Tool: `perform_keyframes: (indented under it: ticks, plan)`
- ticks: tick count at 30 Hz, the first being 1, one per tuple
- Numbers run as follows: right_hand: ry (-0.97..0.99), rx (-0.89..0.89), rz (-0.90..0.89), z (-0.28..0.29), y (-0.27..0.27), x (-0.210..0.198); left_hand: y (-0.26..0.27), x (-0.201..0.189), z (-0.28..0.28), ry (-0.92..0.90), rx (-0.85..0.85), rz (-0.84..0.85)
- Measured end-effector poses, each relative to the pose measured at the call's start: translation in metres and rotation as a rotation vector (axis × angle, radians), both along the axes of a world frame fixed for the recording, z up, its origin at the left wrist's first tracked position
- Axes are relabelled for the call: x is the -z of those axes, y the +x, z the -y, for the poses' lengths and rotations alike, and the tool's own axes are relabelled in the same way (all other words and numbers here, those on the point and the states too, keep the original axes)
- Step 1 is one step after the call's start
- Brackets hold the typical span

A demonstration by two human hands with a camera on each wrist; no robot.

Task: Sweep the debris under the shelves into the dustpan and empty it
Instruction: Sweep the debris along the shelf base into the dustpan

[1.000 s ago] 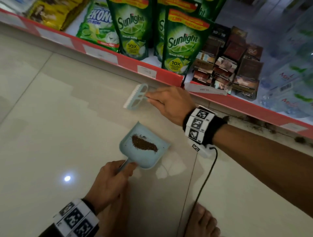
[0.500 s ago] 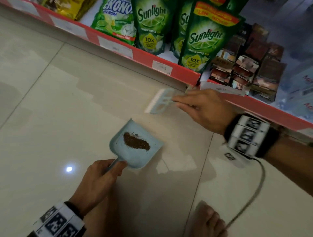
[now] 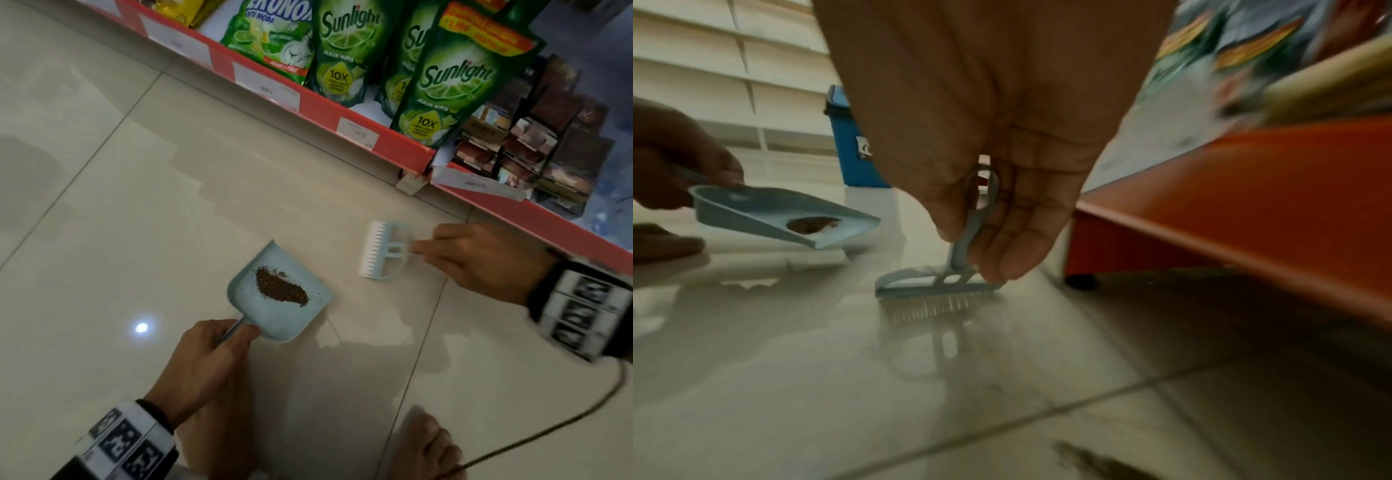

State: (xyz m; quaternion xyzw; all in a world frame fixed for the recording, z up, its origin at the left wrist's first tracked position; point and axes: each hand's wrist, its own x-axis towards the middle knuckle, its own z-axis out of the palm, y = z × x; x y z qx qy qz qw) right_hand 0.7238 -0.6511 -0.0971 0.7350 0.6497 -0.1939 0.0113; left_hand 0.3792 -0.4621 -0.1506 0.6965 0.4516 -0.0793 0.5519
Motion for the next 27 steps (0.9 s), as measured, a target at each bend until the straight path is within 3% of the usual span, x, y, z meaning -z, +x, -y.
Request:
perform_keyframes:
  ticks: [4,9,14,20,25,27]
  plan:
    - [0.147,0.096,0.007,0.023,0.024,-0.024,0.013,-0.003,0.008,0.009,0.111,0.01]
    - [0.315,0.165,-0.069,-0.024,0.006,-0.007,0.026,-0.003,0.018,0.022,0.217,0.031]
    - [0.102,0.231,-0.031,-0.038,0.005,0.014,0.04,0.0,0.026,0.02,0.237,0.044]
    - [-0.002,0.312,0.045,0.049,0.027,-0.011,0.051,0.003,0.027,0.0,0.25,0.048]
    - [0.126,0.339,-0.028,0.066,0.03,-0.031,0.05,0.007,0.026,-0.022,0.232,0.055]
    - [0.219,0.328,-0.066,0.049,0.02,-0.024,0.05,0.008,0.028,-0.062,0.349,0.013]
